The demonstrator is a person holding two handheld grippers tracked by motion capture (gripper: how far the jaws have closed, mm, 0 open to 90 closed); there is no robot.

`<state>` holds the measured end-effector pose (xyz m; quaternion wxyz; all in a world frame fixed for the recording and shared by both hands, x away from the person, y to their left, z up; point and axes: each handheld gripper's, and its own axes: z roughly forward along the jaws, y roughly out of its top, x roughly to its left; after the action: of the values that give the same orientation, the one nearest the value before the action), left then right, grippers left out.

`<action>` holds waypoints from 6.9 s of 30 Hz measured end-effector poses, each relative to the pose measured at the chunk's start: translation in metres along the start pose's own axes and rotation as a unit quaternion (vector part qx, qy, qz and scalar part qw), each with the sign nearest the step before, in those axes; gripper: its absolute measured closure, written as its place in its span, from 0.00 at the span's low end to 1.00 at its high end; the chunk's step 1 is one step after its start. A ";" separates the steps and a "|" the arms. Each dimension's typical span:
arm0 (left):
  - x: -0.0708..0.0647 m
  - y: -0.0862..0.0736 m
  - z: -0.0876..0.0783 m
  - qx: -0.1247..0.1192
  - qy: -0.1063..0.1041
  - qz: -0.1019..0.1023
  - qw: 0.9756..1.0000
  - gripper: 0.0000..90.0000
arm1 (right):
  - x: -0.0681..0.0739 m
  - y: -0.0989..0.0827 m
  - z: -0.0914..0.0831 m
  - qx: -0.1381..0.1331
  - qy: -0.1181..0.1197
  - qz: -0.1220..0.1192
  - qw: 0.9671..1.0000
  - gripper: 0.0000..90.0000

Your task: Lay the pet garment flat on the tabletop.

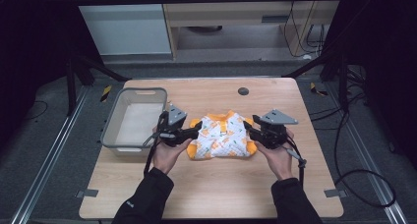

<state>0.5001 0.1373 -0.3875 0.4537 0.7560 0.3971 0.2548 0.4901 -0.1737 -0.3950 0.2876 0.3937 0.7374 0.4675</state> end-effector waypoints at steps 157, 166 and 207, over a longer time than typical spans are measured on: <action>-0.002 -0.105 -0.049 0.183 -0.135 -0.021 0.974 0.77 | 0.016 -0.096 -0.045 0.159 0.134 0.031 0.978 0.85; 0.000 -0.083 -0.077 0.065 -0.089 -0.002 0.994 0.60 | 0.015 -0.086 -0.055 0.084 0.107 0.013 0.991 0.82; -0.053 -0.117 -0.012 0.196 -0.119 0.098 0.968 0.88 | 0.052 -0.114 -0.017 0.181 0.145 -0.025 0.972 0.94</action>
<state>0.4184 0.1307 -0.4874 0.3132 0.8903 0.3065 0.1237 0.4138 -0.1660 -0.4959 0.1133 0.3492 0.8531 0.3708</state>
